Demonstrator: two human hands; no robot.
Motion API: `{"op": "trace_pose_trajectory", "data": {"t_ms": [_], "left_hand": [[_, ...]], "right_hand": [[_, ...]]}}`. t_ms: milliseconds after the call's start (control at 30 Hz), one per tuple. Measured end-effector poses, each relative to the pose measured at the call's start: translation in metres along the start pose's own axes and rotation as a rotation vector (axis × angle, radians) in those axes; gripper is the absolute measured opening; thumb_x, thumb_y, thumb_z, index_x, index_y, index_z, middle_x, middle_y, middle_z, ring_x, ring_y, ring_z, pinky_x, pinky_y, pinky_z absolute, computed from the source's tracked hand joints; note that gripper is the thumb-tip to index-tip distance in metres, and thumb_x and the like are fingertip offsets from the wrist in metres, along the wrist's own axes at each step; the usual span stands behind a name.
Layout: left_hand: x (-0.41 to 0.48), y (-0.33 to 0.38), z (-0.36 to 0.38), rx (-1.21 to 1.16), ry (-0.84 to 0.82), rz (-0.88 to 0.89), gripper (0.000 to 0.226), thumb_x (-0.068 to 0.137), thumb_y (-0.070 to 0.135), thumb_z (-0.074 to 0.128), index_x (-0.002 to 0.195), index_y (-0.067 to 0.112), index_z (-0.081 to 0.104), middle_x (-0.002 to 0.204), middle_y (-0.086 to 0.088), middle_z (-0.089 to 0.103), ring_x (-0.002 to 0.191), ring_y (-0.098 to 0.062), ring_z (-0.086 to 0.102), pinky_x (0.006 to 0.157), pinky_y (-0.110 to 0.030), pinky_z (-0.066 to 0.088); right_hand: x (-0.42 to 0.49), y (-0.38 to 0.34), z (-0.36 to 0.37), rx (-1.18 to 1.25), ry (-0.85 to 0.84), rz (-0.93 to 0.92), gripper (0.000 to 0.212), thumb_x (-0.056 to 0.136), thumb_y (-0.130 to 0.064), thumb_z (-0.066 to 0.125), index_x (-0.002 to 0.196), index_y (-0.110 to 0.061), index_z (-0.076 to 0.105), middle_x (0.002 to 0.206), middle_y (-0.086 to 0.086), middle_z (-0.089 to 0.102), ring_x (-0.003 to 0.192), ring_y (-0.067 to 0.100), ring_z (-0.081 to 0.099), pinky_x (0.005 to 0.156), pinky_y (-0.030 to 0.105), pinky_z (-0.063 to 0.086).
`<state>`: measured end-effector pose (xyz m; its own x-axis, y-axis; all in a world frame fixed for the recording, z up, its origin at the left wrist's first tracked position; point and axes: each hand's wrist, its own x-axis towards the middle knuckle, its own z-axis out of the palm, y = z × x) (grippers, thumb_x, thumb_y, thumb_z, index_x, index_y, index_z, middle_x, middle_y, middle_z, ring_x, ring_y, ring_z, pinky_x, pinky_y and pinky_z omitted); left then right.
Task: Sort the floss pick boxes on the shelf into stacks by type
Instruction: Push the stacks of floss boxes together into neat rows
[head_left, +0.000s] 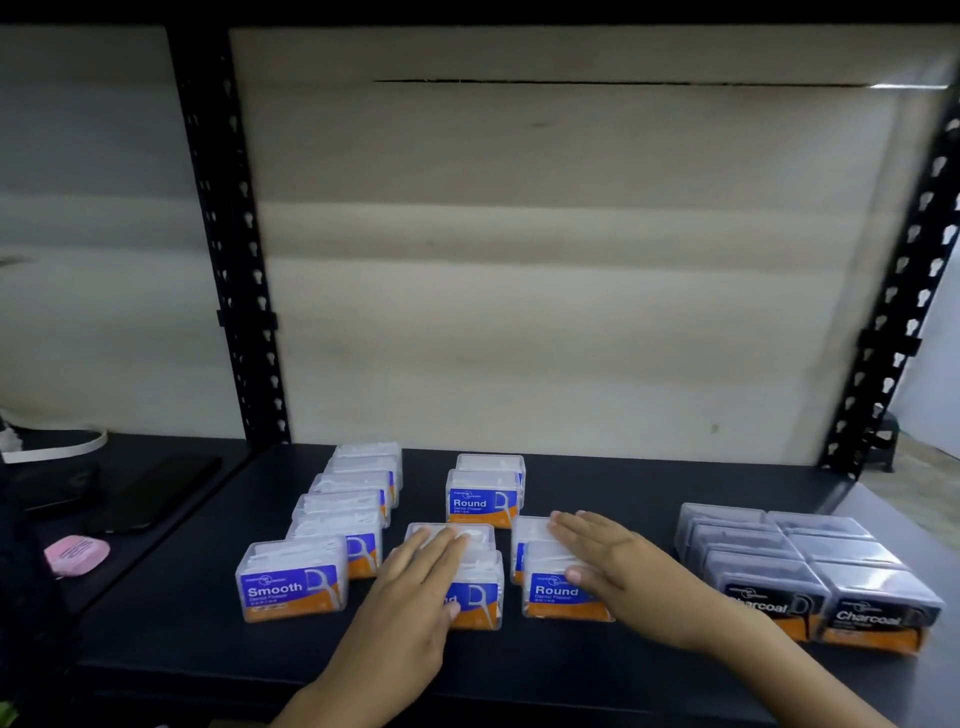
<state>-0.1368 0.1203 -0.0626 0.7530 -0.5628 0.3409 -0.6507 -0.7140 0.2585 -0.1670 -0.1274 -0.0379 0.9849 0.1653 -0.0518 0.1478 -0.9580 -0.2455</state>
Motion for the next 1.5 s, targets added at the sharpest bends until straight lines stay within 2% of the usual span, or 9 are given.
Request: {"op": "trace_pose_trajectory", "data": {"t_ms": [67,233,500,633,800,1167,1267,1400,1500], "left_hand": [[0.007,0.005,0.003,-0.077,-0.011,0.006,0.064,0.1,0.028,0.039,0.15,0.028,-0.001,0.138,0.03,-0.013,0.133,0.007,-0.018,0.109,-0.013,-0.007],[0.016,0.001,0.012,-0.152,-0.042,0.03,0.062,0.098,0.025,0.043,0.15,0.029,0.008,0.15,0.027,-0.001,0.136,0.009,-0.013,0.104,-0.004,-0.006],[0.023,0.007,0.009,-0.2,-0.079,0.031,0.067,0.096,0.028,0.048,0.15,0.032,0.009,0.146,0.028,0.008,0.13,0.014,-0.005,0.108,-0.009,0.006],[0.027,0.003,0.008,-0.082,-0.127,0.003,0.076,0.093,0.043,0.047,0.149,0.035,-0.005,0.153,0.022,-0.01,0.136,0.005,-0.015,0.114,-0.021,0.001],[0.031,0.003,0.01,-0.076,-0.231,-0.037,0.077,0.096,0.043,0.044,0.15,0.028,-0.008,0.154,0.018,-0.02,0.138,-0.003,-0.024,0.115,-0.025,-0.004],[0.031,0.007,0.009,-0.045,-0.261,-0.034,0.076,0.096,0.041,0.044,0.15,0.025,-0.008,0.158,0.013,-0.016,0.131,0.001,-0.027,0.114,-0.022,-0.003],[0.034,0.006,0.007,0.073,-0.297,-0.027,0.08,0.088,0.063,0.027,0.15,0.027,-0.007,0.158,0.012,-0.014,0.142,-0.007,-0.021,0.116,-0.03,-0.005],[0.041,0.006,-0.007,0.029,-0.261,-0.067,0.116,0.047,0.091,-0.008,0.149,0.037,0.005,0.158,0.017,0.002,0.147,-0.006,-0.001,0.119,-0.038,0.0],[0.061,0.004,-0.019,-0.038,-0.095,-0.068,0.087,0.074,0.082,0.008,0.146,0.036,0.024,0.155,0.016,0.022,0.142,-0.005,0.022,0.117,-0.032,0.015]], "right_hand": [[0.0,0.0,0.006,0.033,0.02,-0.008,0.082,0.077,-0.072,0.014,0.148,-0.032,0.01,0.154,-0.023,0.004,0.138,-0.005,-0.003,0.121,0.031,0.009],[-0.001,0.006,0.022,0.09,0.106,-0.011,0.119,0.047,-0.09,-0.012,0.149,-0.03,0.008,0.147,-0.028,-0.001,0.138,-0.003,-0.01,0.118,0.025,0.002],[-0.009,0.0,0.016,-0.011,0.115,0.031,0.106,0.054,-0.077,-0.01,0.148,-0.033,0.007,0.158,-0.013,-0.004,0.142,0.002,-0.012,0.116,0.03,-0.004],[-0.009,-0.004,0.009,-0.041,0.069,0.082,0.08,0.078,-0.073,0.014,0.148,-0.035,0.001,0.159,-0.008,-0.009,0.146,0.011,-0.013,0.117,0.034,-0.006],[-0.009,0.0,0.012,-0.062,0.076,0.056,0.107,0.051,-0.076,-0.008,0.148,-0.032,0.005,0.159,-0.008,-0.003,0.146,0.012,-0.008,0.118,0.032,-0.001],[-0.011,0.002,0.01,-0.072,0.07,0.02,0.105,0.052,-0.074,-0.009,0.148,-0.032,0.006,0.159,-0.011,-0.001,0.147,0.011,-0.006,0.119,0.034,0.007],[-0.01,0.0,0.008,-0.079,0.059,0.033,0.105,0.052,-0.075,-0.007,0.147,-0.033,0.007,0.159,-0.012,-0.001,0.146,0.01,-0.006,0.118,0.035,0.002],[-0.004,-0.002,-0.002,-0.029,0.097,0.019,0.102,0.057,-0.081,-0.007,0.144,-0.035,0.02,0.157,-0.012,0.012,0.146,0.008,0.003,0.118,0.036,0.004],[0.015,-0.01,-0.021,-0.026,0.165,-0.01,0.076,0.079,-0.072,0.012,0.141,-0.031,0.032,0.152,-0.01,0.028,0.142,0.008,0.021,0.116,0.035,0.015]]}}
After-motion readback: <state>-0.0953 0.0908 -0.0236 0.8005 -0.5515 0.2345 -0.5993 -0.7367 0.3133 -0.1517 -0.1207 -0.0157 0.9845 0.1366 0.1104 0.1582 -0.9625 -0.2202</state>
